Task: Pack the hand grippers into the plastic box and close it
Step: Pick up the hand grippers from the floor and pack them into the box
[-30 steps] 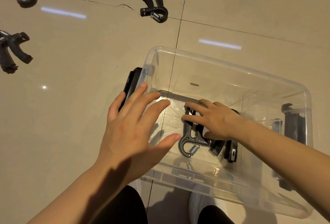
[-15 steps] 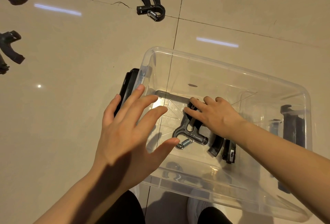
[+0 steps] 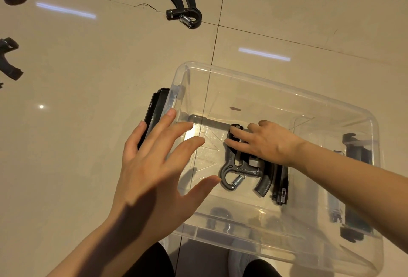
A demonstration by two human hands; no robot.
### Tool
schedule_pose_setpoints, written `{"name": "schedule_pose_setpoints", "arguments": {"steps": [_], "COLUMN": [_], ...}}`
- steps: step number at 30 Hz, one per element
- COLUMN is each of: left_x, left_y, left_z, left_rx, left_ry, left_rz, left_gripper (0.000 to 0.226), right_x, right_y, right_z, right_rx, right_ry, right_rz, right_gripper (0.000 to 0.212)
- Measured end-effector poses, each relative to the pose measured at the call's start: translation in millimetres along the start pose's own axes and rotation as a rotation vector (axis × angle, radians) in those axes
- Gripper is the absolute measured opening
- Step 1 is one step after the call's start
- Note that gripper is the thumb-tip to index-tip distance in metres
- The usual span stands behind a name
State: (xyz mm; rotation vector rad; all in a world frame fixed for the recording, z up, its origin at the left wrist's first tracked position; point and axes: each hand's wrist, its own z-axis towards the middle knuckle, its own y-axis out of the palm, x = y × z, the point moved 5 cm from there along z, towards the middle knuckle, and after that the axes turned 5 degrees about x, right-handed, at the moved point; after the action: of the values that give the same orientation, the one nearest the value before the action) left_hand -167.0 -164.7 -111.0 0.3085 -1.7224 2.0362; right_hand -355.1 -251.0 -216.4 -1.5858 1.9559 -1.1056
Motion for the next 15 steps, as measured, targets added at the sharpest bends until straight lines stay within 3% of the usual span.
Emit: {"name": "schedule_pose_setpoints", "arguments": {"steps": [9, 13, 15], "left_x": [-1.3, -2.6, -2.4], "left_y": [1.3, 1.7, 1.9], "left_z": [-1.1, -0.6, -1.2], "left_rx": [0.008, 0.011, 0.014], "left_ry": [0.004, -0.001, 0.002], "left_rz": [-0.002, -0.012, -0.018], "left_gripper": [0.053, 0.052, 0.053], "right_x": [0.0, -0.2, -4.8], "right_y": [0.7, -4.3, -8.9], "right_z": [-7.0, -12.2, -18.3], "right_rx": [0.002, 0.238, 0.229], "right_ry": [0.037, -0.011, -0.022], "right_rz": [0.019, 0.030, 0.078], "right_gripper": [0.073, 0.064, 0.057]}}
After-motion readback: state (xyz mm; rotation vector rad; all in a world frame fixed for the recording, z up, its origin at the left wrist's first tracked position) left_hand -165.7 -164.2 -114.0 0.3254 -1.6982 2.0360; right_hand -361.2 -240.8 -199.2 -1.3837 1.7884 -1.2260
